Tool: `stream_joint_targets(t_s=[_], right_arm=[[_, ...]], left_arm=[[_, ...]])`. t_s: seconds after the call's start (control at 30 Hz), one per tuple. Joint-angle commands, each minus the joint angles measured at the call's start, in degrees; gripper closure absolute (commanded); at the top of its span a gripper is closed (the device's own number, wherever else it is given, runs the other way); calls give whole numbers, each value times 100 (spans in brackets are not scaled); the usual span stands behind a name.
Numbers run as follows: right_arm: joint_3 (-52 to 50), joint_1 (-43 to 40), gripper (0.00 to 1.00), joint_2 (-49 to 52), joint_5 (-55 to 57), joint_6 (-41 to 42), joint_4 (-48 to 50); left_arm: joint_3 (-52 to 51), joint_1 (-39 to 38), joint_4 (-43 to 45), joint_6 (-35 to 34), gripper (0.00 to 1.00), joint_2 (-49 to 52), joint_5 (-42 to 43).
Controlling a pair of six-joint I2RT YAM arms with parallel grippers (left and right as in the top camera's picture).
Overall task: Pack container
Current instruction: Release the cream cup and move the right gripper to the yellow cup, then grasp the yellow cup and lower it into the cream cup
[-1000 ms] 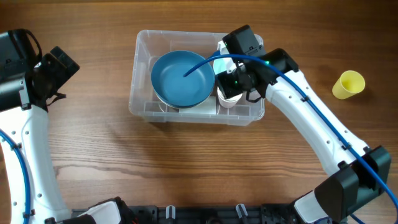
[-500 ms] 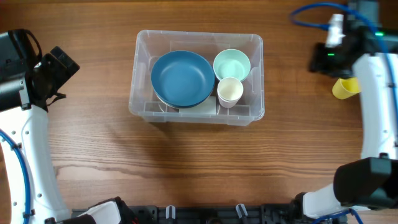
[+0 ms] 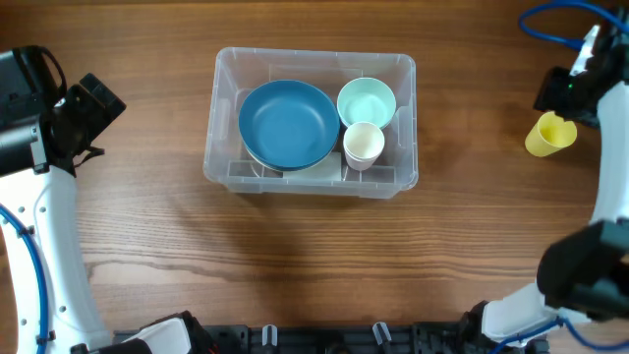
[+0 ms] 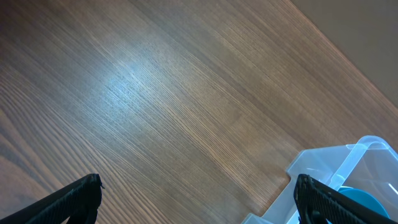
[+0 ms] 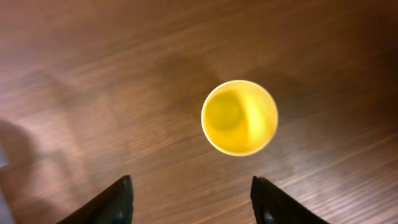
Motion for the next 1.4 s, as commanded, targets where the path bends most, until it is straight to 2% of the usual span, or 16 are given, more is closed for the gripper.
stream_joint_targets(t_s=[0.0, 0.3, 0.43, 0.63, 0.73, 0.87, 1.13, 1.37], right_arm=[[-203, -13, 38, 632, 422, -61, 201], [-225, -20, 37, 1648, 474, -50, 448], [-225, -20, 40, 1770, 476, -11, 470], [-223, -24, 73, 1735, 476, 96, 459], [-219, -24, 76, 1716, 474, 101, 439], [-201, -24, 96, 1698, 476, 118, 422], [-201, -22, 96, 1482, 304, 133, 413], [-50, 103, 96, 518, -319, 70, 269]], left_arm=[[72, 26, -2, -50, 0, -48, 7], [72, 26, -2, -52, 0, -48, 7], [72, 26, -2, -50, 0, -48, 7], [72, 26, -2, -52, 0, -48, 7], [72, 26, -2, -50, 0, -48, 7], [72, 26, -2, -50, 0, -48, 7], [72, 26, -2, -50, 0, -48, 7], [72, 26, -2, -50, 0, -48, 7]])
